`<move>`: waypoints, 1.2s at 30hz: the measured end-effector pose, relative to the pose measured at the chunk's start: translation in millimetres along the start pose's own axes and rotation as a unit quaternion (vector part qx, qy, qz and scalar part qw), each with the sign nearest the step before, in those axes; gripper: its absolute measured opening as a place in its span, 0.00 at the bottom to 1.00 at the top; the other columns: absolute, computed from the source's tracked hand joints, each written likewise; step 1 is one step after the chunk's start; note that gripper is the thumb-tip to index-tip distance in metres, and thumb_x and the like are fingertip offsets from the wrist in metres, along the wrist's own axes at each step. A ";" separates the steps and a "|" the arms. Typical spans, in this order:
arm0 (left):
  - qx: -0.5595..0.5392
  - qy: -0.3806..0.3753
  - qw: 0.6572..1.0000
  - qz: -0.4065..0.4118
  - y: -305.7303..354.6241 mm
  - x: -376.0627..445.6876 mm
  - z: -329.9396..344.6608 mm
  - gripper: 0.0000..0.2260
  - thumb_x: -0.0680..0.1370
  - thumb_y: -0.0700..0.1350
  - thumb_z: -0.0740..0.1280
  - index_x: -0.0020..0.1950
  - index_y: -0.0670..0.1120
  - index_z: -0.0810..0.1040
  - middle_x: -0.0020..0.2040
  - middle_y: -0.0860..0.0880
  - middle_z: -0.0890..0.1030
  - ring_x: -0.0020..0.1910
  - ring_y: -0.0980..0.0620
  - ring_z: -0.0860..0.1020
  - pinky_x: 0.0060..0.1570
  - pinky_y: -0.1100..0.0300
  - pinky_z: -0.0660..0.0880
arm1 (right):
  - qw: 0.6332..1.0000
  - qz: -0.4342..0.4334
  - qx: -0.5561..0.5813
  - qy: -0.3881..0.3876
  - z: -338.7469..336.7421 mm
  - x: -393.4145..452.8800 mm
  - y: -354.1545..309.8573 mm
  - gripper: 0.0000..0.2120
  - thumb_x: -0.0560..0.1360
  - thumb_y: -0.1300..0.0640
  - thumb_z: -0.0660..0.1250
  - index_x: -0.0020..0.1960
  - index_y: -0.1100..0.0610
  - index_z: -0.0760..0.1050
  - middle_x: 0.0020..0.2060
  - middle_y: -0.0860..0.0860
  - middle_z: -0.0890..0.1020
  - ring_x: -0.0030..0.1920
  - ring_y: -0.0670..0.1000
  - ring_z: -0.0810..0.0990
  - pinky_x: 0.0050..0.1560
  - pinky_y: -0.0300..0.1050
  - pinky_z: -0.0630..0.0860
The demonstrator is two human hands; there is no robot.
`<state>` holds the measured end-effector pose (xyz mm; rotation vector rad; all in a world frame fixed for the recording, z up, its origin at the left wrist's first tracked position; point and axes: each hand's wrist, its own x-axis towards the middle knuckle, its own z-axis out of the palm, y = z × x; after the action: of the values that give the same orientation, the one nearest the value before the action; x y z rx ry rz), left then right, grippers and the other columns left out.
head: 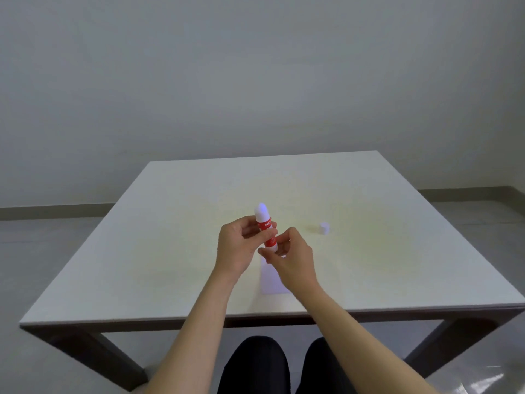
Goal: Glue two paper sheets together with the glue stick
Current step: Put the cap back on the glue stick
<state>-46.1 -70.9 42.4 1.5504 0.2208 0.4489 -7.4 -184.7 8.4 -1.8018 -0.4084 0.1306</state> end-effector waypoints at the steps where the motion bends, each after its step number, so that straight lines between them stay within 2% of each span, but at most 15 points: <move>1: 0.004 0.006 1.000 0.000 0.6 -0.2 1.6 0.05 0.68 0.41 0.75 0.40 0.51 0.85 0.42 0.52 0.87 0.42 0.56 0.84 0.40 0.70 0.76 | 1.000 -0.002 -0.010 0.026 4.5 -2.7 -0.1 0.14 0.68 0.56 0.75 0.41 0.56 0.69 0.32 0.49 0.80 0.34 0.46 0.78 0.37 0.37 0.72; 3: 0.006 0.006 1.000 -0.003 3.0 -0.3 -0.4 0.05 0.68 0.43 0.76 0.39 0.53 0.85 0.41 0.51 0.87 0.42 0.55 0.84 0.40 0.70 0.76 | 1.000 0.011 0.018 -0.019 -1.1 0.9 2.9 0.15 0.68 0.54 0.75 0.45 0.56 0.70 0.35 0.49 0.82 0.36 0.48 0.80 0.43 0.43 0.75; 4: 0.005 0.003 1.000 -0.007 4.0 -0.3 -3.0 0.05 0.68 0.43 0.75 0.39 0.54 0.85 0.41 0.51 0.87 0.42 0.55 0.84 0.40 0.69 0.77 | 0.992 0.030 0.063 -0.101 -9.5 5.6 4.5 0.15 0.69 0.53 0.74 0.50 0.56 0.72 0.40 0.51 0.84 0.40 0.50 0.82 0.48 0.45 0.76; 6: 0.007 -0.010 1.000 -0.012 6.1 -1.1 -6.6 0.05 0.69 0.44 0.75 0.39 0.54 0.85 0.41 0.50 0.87 0.41 0.55 0.84 0.39 0.70 0.77 | 0.936 0.067 0.178 -0.295 -27.8 12.9 7.3 0.17 0.75 0.51 0.68 0.62 0.55 0.73 0.52 0.53 0.85 0.51 0.55 0.84 0.55 0.48 0.76; 8: 0.004 -0.024 1.000 -0.009 8.0 -3.0 -6.3 0.05 0.69 0.44 0.75 0.39 0.54 0.85 0.41 0.47 0.87 0.39 0.54 0.83 0.38 0.69 0.77 | 0.893 0.089 0.247 -0.367 -38.6 16.2 10.8 0.17 0.78 0.51 0.62 0.64 0.59 0.74 0.54 0.55 0.84 0.53 0.58 0.83 0.56 0.47 0.77; 12: 0.005 0.002 1.000 -0.004 7.6 -2.9 -3.2 0.03 0.68 0.45 0.75 0.39 0.54 0.85 0.40 0.48 0.87 0.39 0.54 0.83 0.41 0.67 0.78 | 0.916 0.074 0.298 -0.258 -30.0 14.0 9.9 0.09 0.75 0.58 0.67 0.52 0.62 0.78 0.44 0.57 0.86 0.44 0.56 0.85 0.49 0.42 0.80; 15: 0.016 0.038 0.999 -0.006 5.8 -1.1 4.9 0.04 0.67 0.44 0.76 0.38 0.53 0.84 0.39 0.52 0.87 0.40 0.56 0.84 0.40 0.69 0.77 | 0.989 -0.003 0.145 -0.031 -8.0 4.3 6.5 0.09 0.70 0.62 0.73 0.42 0.57 0.72 0.35 0.52 0.85 0.35 0.51 0.85 0.36 0.32 0.75; 17: 0.032 0.054 0.998 0.001 5.7 -0.1 11.2 0.05 0.66 0.44 0.77 0.38 0.52 0.83 0.38 0.54 0.86 0.39 0.58 0.84 0.37 0.71 0.75 | 0.995 -0.021 0.064 0.072 5.1 -1.5 5.1 0.15 0.70 0.61 0.73 0.39 0.52 0.65 0.34 0.48 0.81 0.33 0.50 0.83 0.32 0.31 0.73; 19: 0.045 0.067 0.997 0.003 5.1 1.4 11.6 0.05 0.65 0.46 0.77 0.39 0.50 0.83 0.36 0.54 0.86 0.37 0.58 0.83 0.35 0.72 0.74 | 0.997 -0.017 0.062 0.053 3.8 -1.3 3.1 0.15 0.70 0.60 0.73 0.41 0.53 0.65 0.35 0.48 0.81 0.31 0.49 0.82 0.31 0.31 0.73; 21: 0.044 0.079 0.996 -0.006 3.5 2.6 5.3 0.06 0.66 0.47 0.77 0.39 0.48 0.83 0.34 0.53 0.86 0.35 0.58 0.83 0.34 0.71 0.74 | 0.985 0.030 0.149 -0.077 -11.9 4.9 -1.1 0.14 0.71 0.57 0.73 0.49 0.59 0.71 0.40 0.54 0.82 0.31 0.50 0.82 0.34 0.33 0.76; 24: 0.027 0.078 0.996 -0.021 -1.4 2.7 -2.6 0.07 0.67 0.47 0.77 0.39 0.48 0.82 0.36 0.51 0.86 0.35 0.57 0.83 0.36 0.70 0.75 | 0.912 0.128 0.285 -0.268 -35.7 11.4 -5.4 0.19 0.79 0.48 0.61 0.59 0.64 0.74 0.46 0.60 0.83 0.36 0.56 0.82 0.44 0.43 0.80; 26: 0.002 0.066 0.997 -0.028 -3.5 0.7 -2.3 0.07 0.67 0.47 0.77 0.40 0.47 0.82 0.38 0.50 0.86 0.36 0.57 0.82 0.38 0.68 0.74 | 0.895 0.161 0.302 -0.286 -41.0 12.6 -5.5 0.19 0.81 0.51 0.56 0.55 0.66 0.76 0.44 0.61 0.83 0.35 0.55 0.80 0.43 0.44 0.79; 30: -0.035 0.067 0.996 -0.037 -6.4 -0.6 1.1 0.06 0.67 0.46 0.77 0.38 0.48 0.82 0.40 0.50 0.86 0.39 0.56 0.83 0.47 0.61 0.75 | 0.925 0.105 0.317 -0.183 -33.5 8.8 -5.1 0.05 0.76 0.62 0.65 0.48 0.64 0.77 0.40 0.59 0.81 0.33 0.51 0.81 0.40 0.39 0.79; 33: -0.046 0.074 0.996 -0.036 -5.9 -0.4 3.7 0.05 0.67 0.45 0.77 0.39 0.49 0.82 0.41 0.51 0.87 0.39 0.56 0.83 0.48 0.60 0.75 | 0.995 -0.073 0.063 -0.023 -23.0 0.3 -1.0 0.04 0.74 0.64 0.68 0.46 0.59 0.75 0.37 0.51 0.83 0.37 0.45 0.82 0.41 0.32 0.74; 36: -0.052 0.071 0.995 -0.038 -6.1 -1.5 6.4 0.05 0.67 0.44 0.77 0.39 0.49 0.83 0.41 0.51 0.87 0.41 0.55 0.84 0.48 0.62 0.75 | 0.969 -0.206 -0.119 0.062 -14.1 -7.3 6.9 0.05 0.73 0.64 0.69 0.47 0.61 0.74 0.40 0.52 0.82 0.40 0.49 0.78 0.39 0.33 0.70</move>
<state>-43.9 -77.1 36.2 1.4052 0.3596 0.5034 -8.6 -201.6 4.8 -1.9063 -0.7219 -0.3334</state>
